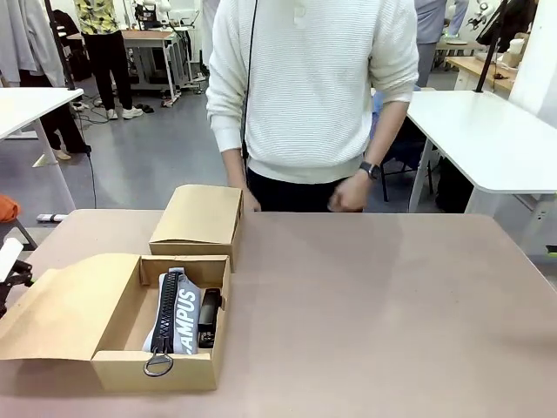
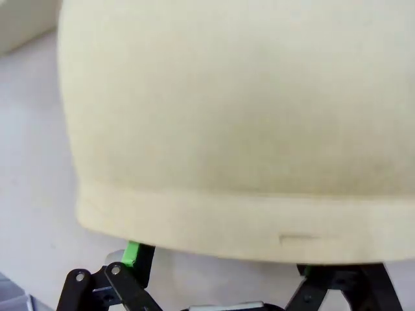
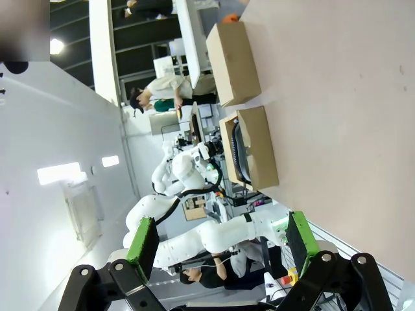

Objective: Place items inside the box.
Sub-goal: Close the lid of the Mailer Box closest to the robot.

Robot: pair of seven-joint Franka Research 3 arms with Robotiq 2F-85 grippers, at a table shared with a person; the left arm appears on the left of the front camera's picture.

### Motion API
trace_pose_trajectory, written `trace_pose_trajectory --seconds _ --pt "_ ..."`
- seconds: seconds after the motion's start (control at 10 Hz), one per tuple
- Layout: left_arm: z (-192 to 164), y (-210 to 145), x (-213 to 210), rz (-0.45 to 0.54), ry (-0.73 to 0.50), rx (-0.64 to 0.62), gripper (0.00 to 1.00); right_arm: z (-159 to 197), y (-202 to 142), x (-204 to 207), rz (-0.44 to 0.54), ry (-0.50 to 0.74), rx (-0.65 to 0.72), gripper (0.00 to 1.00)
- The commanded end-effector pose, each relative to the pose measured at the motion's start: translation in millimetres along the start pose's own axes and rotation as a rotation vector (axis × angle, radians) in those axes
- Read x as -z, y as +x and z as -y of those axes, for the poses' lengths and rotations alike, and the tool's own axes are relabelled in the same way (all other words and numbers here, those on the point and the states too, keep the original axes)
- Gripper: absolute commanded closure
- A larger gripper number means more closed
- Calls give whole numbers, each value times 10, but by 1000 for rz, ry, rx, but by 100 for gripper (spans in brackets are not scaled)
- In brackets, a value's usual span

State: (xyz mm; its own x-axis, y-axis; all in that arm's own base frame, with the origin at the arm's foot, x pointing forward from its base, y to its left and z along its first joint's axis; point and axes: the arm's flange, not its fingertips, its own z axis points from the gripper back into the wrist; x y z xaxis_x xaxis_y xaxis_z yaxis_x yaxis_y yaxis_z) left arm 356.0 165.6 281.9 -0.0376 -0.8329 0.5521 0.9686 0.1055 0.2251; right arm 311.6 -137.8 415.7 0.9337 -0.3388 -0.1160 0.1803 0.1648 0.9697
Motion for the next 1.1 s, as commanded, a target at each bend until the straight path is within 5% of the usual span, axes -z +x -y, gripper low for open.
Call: trace_pose_trajectory --seconds 0.0,0.3,0.7,1.0 --pt "12 80 -7 202 61 18 0 -69 13 -2 8 20 18 0" --pt "104 460 -166 481 36 14 0 -69 13 -2 8 20 18 0" --pt "322 1055 -605 566 78 151 0 -69 13 -2 8 20 18 0" --pt "464 1549 -437 579 -2 276 0 -69 13 -2 8 20 18 0"
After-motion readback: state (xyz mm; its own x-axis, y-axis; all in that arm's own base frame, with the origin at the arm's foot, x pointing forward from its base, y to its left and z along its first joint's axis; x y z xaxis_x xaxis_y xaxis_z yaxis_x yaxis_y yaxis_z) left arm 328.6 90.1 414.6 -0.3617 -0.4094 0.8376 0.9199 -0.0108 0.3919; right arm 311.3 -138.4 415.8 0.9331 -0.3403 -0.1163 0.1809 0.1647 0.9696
